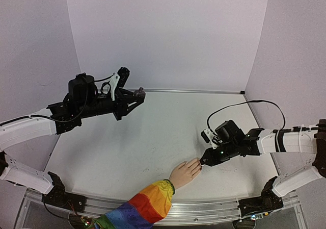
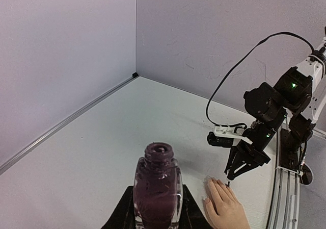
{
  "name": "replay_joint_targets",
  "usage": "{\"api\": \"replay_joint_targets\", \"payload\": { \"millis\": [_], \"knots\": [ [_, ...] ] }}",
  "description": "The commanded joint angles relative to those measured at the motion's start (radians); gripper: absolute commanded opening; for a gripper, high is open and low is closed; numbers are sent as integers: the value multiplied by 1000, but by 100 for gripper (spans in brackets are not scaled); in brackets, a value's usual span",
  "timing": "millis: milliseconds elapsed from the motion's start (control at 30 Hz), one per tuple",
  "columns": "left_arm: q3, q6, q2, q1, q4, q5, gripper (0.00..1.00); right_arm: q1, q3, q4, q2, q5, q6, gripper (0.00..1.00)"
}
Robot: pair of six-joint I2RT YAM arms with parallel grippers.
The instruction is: Paint the nails
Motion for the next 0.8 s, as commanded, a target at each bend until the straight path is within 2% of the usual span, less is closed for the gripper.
{"api": "replay_joint_targets", "payload": {
  "millis": [0, 767],
  "knots": [
    [26, 5, -20, 4, 36, 13, 0, 7, 36, -7, 4, 12, 4, 0],
    [25, 5, -22, 4, 37, 15, 0, 7, 36, -9, 10, 34, 18, 0]
  ]
}}
